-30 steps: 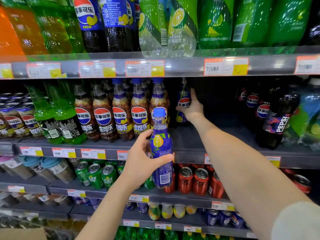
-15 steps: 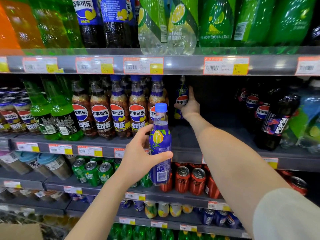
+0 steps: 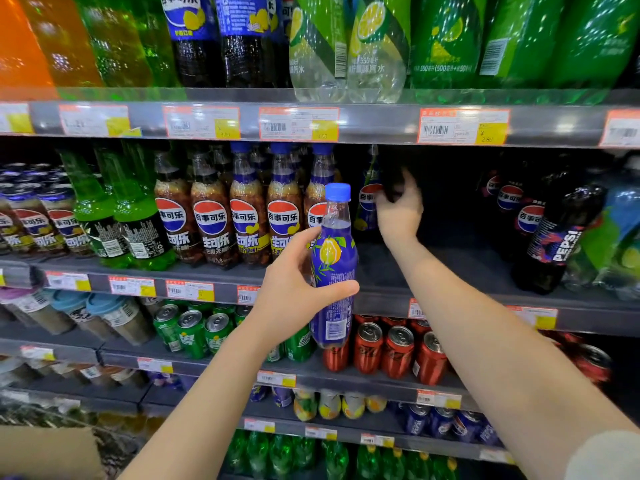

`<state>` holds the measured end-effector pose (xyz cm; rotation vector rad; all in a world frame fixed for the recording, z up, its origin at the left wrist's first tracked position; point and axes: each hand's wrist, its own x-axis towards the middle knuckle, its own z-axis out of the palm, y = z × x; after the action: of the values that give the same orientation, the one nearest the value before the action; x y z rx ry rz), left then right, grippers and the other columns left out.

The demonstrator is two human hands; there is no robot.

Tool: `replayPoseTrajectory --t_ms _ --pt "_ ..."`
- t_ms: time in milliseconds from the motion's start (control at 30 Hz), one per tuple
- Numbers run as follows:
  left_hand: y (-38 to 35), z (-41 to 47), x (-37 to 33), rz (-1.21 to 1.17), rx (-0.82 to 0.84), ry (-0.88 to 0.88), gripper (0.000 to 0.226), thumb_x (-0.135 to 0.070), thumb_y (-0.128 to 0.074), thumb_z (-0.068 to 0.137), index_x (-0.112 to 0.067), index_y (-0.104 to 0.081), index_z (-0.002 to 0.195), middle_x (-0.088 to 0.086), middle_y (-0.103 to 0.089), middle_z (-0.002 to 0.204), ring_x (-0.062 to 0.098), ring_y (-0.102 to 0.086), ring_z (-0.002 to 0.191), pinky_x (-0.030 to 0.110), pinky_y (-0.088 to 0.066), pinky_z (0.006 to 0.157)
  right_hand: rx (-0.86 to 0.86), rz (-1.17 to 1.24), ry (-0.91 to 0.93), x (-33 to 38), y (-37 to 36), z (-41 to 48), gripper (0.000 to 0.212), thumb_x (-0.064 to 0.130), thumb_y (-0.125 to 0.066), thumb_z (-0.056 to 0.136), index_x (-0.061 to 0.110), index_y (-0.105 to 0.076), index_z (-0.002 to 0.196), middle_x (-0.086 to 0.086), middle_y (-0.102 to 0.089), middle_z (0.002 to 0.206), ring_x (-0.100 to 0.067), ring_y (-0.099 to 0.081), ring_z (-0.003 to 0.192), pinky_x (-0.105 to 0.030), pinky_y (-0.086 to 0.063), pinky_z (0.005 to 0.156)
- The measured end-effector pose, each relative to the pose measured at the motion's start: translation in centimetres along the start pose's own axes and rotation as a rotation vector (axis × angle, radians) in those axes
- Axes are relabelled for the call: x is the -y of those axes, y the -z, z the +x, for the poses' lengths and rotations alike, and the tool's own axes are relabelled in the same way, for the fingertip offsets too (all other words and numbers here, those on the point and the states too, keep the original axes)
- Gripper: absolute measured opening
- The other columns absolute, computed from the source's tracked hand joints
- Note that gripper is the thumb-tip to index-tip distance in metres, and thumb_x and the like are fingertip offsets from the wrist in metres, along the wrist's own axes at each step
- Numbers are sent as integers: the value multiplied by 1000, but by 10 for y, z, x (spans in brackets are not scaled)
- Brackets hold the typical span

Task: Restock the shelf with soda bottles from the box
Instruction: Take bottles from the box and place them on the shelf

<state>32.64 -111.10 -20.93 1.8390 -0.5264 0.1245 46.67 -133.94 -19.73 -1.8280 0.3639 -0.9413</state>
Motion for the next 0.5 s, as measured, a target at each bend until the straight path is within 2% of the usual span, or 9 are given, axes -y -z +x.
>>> replayPoseTrajectory --t_ms 67,100,167,200,267,333,433,500 --pt "-1 2 -8 -11 3 -1 85 -23 -94 73 -32 -47 143 -15 -69 121 -8 -67 103 4 -49 79 4 163 1 13 20 -27 40 11 -68 88 12 -63 128 -9 -70 104 -22 -68 94 -44 -58 83" --pt "-1 3 -12 -14 1 -2 85 -22 -94 73 -32 -46 143 -17 -67 120 -12 -65 102 2 -48 78 95 228 -35 22 32 -42 30 7 -64 91 11 -66 121 -9 -72 99 -22 -69 90 -45 -58 80" --pt "-3 7 -17 -17 0 -11 87 -21 -94 73 -34 -46 144 -23 -64 118 -16 -63 101 1 -46 79 433 332 -127 40 58 -73 24 8 -57 96 15 -67 118 -10 -75 104 -26 -73 96 -44 -58 87" --pt "-3 10 -20 -16 4 -18 87 -22 -94 73 -36 -45 143 -25 -63 118 -17 -62 102 2 -47 80 621 365 -146 46 71 -85 28 10 -56 97 19 -66 121 -8 -76 109 -26 -73 102 -43 -57 92" --pt "-3 15 -23 -21 21 -20 86 -23 -93 74 -39 -44 143 -25 -64 119 -14 -63 105 7 -50 85 921 348 -116 49 94 -98 48 13 -58 91 28 -58 136 1 -74 119 -17 -69 113 -37 -54 100" --pt "-5 20 -25 -28 32 -19 85 -22 -92 76 -38 -44 144 -22 -67 119 -9 -65 107 16 -55 89 1064 227 -30 47 110 -101 72 9 -65 89 36 -40 151 6 -68 131 -12 -64 122 -33 -51 104" --pt "-13 28 -26 -38 8 -30 82 -19 -92 75 -39 -47 141 -16 -69 121 -2 -68 108 31 -59 95 1039 72 41 43 110 -110 112 15 -86 80 40 -12 160 13 -57 144 -7 -60 127 -35 -52 104" --pt "-21 31 -29 -34 -1 -26 89 -19 -90 75 -33 -45 150 -13 -68 127 -2 -67 110 33 -58 97 874 52 49 42 101 -118 118 30 -92 70 41 -15 158 15 -58 143 -8 -62 125 -42 -52 105"
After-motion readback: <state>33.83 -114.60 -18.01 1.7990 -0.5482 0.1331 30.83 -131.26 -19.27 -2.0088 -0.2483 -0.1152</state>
